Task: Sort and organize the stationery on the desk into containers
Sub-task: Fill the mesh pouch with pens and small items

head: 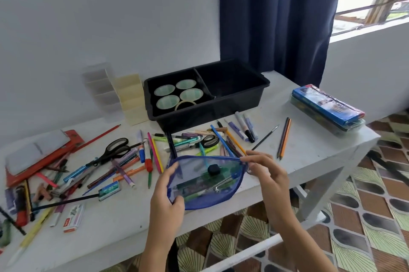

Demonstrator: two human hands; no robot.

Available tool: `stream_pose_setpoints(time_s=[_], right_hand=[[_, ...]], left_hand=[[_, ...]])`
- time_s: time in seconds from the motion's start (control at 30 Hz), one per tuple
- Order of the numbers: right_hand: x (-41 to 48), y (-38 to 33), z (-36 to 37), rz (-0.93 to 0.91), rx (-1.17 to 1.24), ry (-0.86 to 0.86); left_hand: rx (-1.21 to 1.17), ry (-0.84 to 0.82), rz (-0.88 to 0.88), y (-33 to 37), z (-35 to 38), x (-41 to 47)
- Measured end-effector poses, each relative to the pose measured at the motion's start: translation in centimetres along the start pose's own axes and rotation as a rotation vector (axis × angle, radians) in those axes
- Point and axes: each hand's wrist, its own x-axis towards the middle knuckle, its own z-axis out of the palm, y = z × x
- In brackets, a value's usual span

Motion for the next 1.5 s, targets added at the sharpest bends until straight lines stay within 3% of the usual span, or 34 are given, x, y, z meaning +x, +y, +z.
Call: stream_pose_setpoints(time_s=[0.07, 0.17, 0.37, 0.43, 0.7, 1.07, 1.3, 1.5], right_hand=[[0.7, 0.5, -0.9, 0.034, -0.024, 0.101], [1.6, 1.8, -2.2, 0.085, -0.285, 0.17], [3.1, 4.8, -2.9, -0.054, -0.896, -0.06], [3.6, 5.5, -2.4, -0.109, -1.001, -0.114], [5.5, 6.0, -0.7, -0.139, -1.016, -0.148], [6.6, 6.6, 1.1, -0.079, -1.109, -0.154], [5.6, 6.6, 2.0, -0.211, -1.251, -0.112], [4.9, 7.0, 2.2, -0.271, -1.287, -0.218]], left_hand=[[0.005, 0.005, -0.016, 0.1, 0.4, 0.0], [0.009, 0.024, -0.027, 0.3, 0.6, -0.2], [0.024, 0.094, -0.02, -0.3, 0.6, -0.2], [0.045, 0.116, 0.014, -0.2, 0.7, -0.3], [0.119, 0.237, 0.138, 0.6, 1.3, -0.6], [0.128, 0.306, 0.091, -0.8, 0.5, -0.7], [0.123, 0.353, 0.07, -0.9, 0.0, -1.2], [0.118, 0.362, 0.075, -1.0, -0.4, -1.5]])
